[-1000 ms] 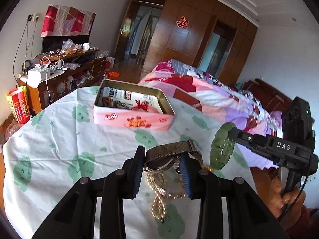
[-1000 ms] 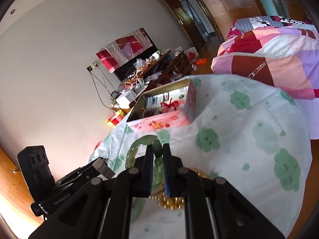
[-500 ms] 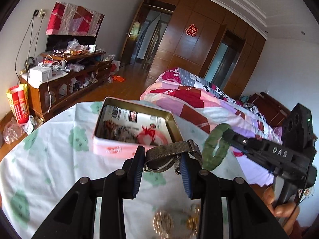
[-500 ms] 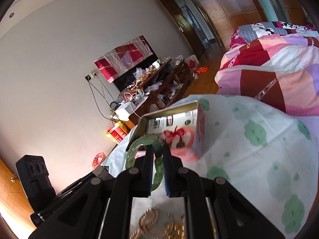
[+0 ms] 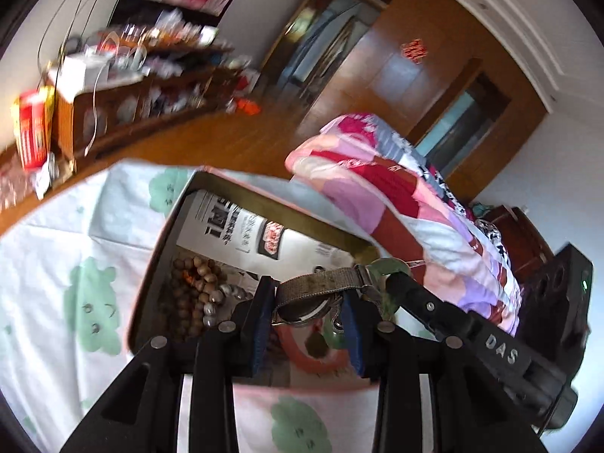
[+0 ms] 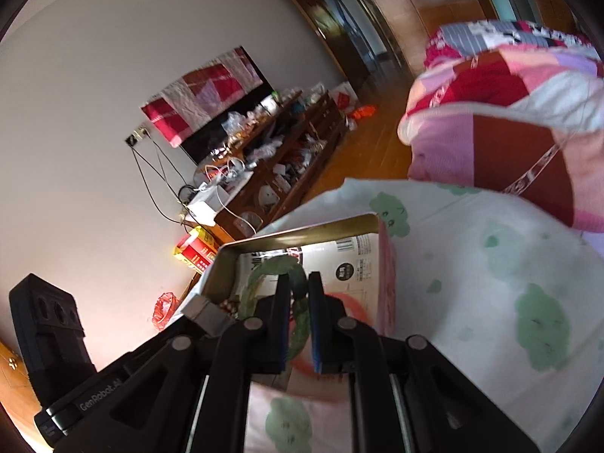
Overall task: Organize jewelry
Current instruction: 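Carry the watch and jade bangle into the pink tin box and open both tools, then lift both open tools out of the tin and back over the table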
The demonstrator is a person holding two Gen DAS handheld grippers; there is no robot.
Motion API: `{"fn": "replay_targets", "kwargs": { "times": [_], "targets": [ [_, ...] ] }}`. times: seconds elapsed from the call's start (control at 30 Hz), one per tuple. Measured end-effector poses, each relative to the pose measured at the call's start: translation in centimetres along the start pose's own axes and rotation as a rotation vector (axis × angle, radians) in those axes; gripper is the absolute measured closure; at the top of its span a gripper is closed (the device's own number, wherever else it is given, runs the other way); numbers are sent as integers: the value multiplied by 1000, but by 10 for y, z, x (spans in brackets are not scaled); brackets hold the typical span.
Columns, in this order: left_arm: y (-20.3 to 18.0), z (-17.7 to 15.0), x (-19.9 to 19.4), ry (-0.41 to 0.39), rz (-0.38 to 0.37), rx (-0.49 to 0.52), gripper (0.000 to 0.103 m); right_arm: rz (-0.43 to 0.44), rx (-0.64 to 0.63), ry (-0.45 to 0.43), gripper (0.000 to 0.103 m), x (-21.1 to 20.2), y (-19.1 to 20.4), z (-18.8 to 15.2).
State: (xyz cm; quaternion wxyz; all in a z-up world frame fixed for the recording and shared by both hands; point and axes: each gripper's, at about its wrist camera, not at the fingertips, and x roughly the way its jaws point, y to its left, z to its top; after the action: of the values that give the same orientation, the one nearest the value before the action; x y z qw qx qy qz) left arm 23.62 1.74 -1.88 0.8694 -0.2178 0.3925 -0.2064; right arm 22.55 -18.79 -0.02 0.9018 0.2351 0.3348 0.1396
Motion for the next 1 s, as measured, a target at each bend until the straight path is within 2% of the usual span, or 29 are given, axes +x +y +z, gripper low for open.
{"fn": "replay_targets", "kwargs": {
  "times": [0.1, 0.2, 0.37, 0.4, 0.43, 0.5, 0.63, 0.77, 1.0],
  "targets": [
    [12, 8, 18, 44, 10, -55, 68, -29, -9, 12, 90, 14, -2, 0],
    [15, 13, 28, 58, 46, -71, 68, -48, -18, 20, 85, 21, -5, -3],
    [15, 20, 34, 87, 10, -66, 62, -45, -19, 4, 77, 17, -10, -7],
    [14, 20, 32, 82, -9, -62, 60, -45, -25, -10, 69, 14, -8, -7],
    [14, 20, 31, 75, -22, -56, 55, -48, -32, -21, 59, 11, -6, -7],
    [9, 21, 25, 45, -21, -28, 52, -50, -45, -51, 56, 4, -4, -6],
    [3, 23, 10, -37, 32, 31, 51, -51, -44, -84, 56, -2, -1, -6],
    [-4, 20, 1, -117, 195, 119, 50, -67, -23, -99, 56, -1, -5, -2],
    [8, 21, -20, -177, 234, 123, 50, -85, 13, -121, 56, -5, -13, 0]
  ]
}}
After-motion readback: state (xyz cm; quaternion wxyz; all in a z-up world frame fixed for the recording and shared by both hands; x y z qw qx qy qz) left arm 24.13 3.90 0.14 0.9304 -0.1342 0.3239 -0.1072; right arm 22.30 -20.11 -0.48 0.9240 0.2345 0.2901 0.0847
